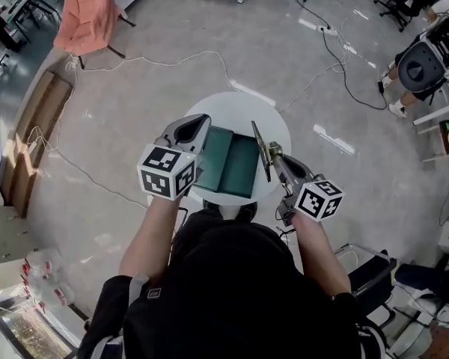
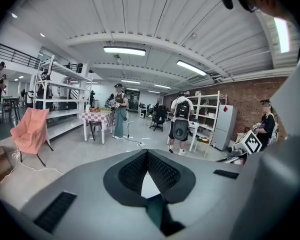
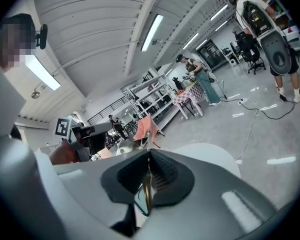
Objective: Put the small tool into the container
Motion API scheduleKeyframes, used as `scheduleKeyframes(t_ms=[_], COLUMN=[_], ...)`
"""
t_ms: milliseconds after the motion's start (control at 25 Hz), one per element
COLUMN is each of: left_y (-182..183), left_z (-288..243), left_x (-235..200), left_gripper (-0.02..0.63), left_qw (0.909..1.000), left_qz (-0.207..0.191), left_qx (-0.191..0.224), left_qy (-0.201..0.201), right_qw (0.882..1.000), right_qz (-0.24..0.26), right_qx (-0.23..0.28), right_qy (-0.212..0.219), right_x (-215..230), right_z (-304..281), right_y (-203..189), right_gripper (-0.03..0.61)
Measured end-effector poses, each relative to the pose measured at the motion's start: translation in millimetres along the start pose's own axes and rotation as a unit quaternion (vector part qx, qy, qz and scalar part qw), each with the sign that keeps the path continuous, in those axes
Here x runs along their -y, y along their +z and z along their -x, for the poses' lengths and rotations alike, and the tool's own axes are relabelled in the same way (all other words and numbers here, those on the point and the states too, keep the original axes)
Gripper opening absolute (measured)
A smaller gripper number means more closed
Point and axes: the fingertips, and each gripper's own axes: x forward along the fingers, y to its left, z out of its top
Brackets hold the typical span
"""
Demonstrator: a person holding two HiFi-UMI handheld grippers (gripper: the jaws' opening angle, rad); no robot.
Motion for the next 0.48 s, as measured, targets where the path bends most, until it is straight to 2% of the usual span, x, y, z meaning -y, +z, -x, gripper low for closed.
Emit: scheduleKeyframes(t_ms=[240,480], left_y=[-33,-57], left_z=[-12,-31], left_x=[-12,-15], left_gripper=[0.005,0.005], left_qw=[0.9989,0.9965], left_qz=[0.028,0.046], left_qx=[-0.032,-0.058], left_qy=[-0.022,-0.039], right_qw=[0.999,0.993], right_qz=[-0.005,-0.009], right_qx=[-0.049,-0.103], right_qy=[-0.022,-0.051], right_x=[4,29], right_z=[-26,-46], right_y=[-32,-61], right_gripper=[0.018,0.018])
